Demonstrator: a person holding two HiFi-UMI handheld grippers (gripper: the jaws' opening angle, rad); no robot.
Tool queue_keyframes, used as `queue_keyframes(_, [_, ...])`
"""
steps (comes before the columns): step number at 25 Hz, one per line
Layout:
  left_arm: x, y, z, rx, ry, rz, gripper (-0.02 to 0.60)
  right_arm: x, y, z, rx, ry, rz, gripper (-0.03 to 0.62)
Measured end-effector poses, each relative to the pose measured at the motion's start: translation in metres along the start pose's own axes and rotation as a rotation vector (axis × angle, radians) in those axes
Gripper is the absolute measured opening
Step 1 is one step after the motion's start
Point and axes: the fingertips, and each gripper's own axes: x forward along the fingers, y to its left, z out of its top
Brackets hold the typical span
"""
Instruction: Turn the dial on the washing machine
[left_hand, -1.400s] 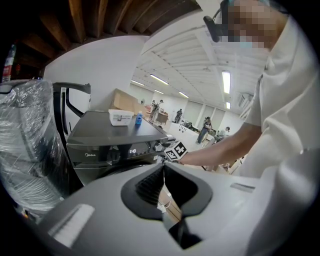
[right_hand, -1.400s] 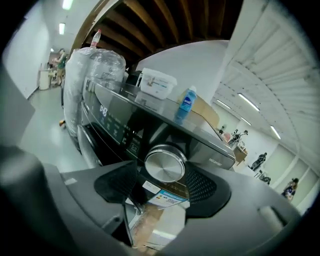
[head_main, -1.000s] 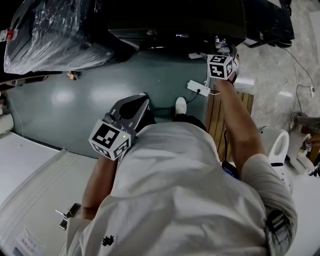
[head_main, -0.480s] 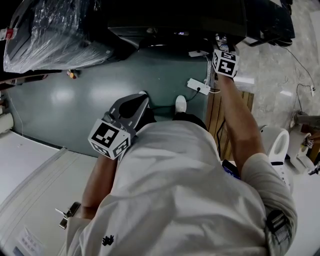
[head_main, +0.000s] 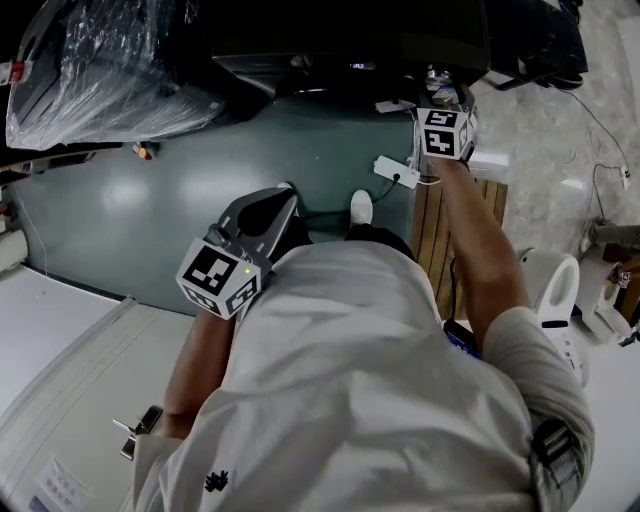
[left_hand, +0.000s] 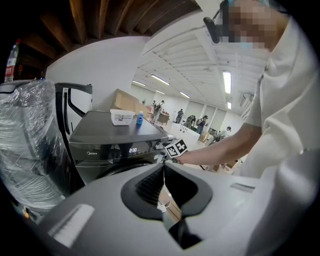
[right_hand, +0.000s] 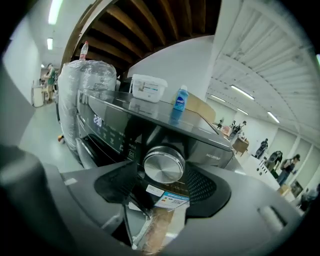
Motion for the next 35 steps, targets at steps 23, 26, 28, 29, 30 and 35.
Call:
queue_keyframes(23, [-0.002, 0.002, 0.004, -0.001, 0.0, 0.012, 0.057, 0.004, -0.013, 0.007, 0.316, 0.021, 0.001, 0.27])
queue_keyframes(26, [-0.002, 0.0, 0.004, -0.002, 0.002, 0.016, 0.057, 0.003, -0.015, 0.006, 0.337, 0.008, 0.004, 0.27])
queue_keyframes(28, [-0.002, -0.001, 0.002, -0.006, 0.003, 0.019, 0.057, 0.0, -0.015, 0.004, 0.351, 0.003, 0.009, 0.272])
queue_keyframes(29, [-0.001, -0.002, 0.002, -0.007, 0.004, 0.018, 0.057, -0.002, -0.014, 0.002, 0.352, 0.003, 0.014, 0.272])
queue_keyframes(30, [0.0, -0.002, 0.001, -0.008, 0.004, 0.016, 0.057, -0.005, -0.013, 0.0, 0.348, 0.005, 0.019, 0.271])
queue_keyframes(35, [0.003, 0.0, 0.005, 0.014, -0.011, -0.014, 0.057, -0.03, 0.002, -0.018, 0.306, 0.022, 0.076, 0.27])
